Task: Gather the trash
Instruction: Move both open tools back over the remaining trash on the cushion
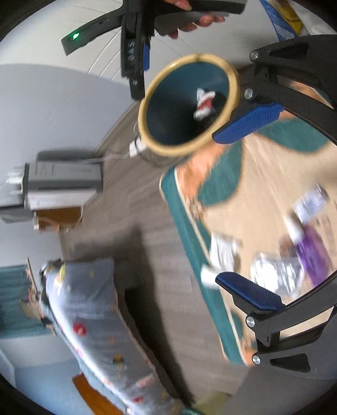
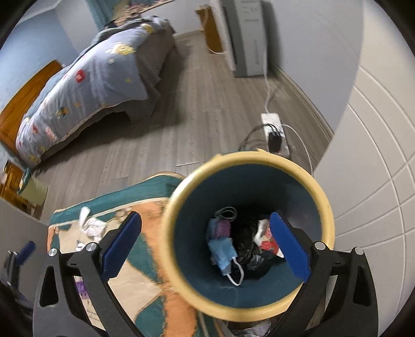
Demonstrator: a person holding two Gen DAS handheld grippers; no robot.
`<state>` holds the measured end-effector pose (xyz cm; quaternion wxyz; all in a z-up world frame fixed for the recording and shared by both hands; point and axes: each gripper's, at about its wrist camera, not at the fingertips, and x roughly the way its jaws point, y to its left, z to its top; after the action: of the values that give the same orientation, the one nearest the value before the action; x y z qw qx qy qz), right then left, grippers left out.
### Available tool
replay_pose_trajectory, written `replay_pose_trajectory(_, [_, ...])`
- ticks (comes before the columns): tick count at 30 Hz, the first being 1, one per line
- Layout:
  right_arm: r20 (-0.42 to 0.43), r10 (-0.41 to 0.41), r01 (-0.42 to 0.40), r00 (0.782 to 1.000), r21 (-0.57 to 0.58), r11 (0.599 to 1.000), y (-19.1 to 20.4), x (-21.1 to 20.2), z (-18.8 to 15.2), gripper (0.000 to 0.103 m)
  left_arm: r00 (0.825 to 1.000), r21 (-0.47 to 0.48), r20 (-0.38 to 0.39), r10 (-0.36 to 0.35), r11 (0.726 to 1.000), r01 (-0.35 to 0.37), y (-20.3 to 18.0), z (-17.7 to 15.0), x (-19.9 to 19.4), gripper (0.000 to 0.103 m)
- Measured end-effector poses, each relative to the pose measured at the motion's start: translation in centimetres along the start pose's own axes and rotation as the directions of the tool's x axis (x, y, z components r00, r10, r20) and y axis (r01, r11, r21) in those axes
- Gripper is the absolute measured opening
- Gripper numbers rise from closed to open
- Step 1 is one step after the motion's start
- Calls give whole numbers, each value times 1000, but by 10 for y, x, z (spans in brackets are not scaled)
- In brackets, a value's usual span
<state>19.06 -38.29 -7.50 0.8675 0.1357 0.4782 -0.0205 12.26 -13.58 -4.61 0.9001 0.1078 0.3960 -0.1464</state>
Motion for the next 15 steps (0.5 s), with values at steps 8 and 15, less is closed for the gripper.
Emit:
replay_pose_trajectory(8, [-48, 91, -94, 995, -70, 993, 72, -21, -28, 97, 995, -163, 15, 101, 982, -97, 81, -36, -63, 98])
replay_pose_trajectory(15, [-78, 63, -74, 995, -141, 987, 121, -25, -70, 97, 993, -209, -22, 116, 971, -118, 119, -76, -70, 98])
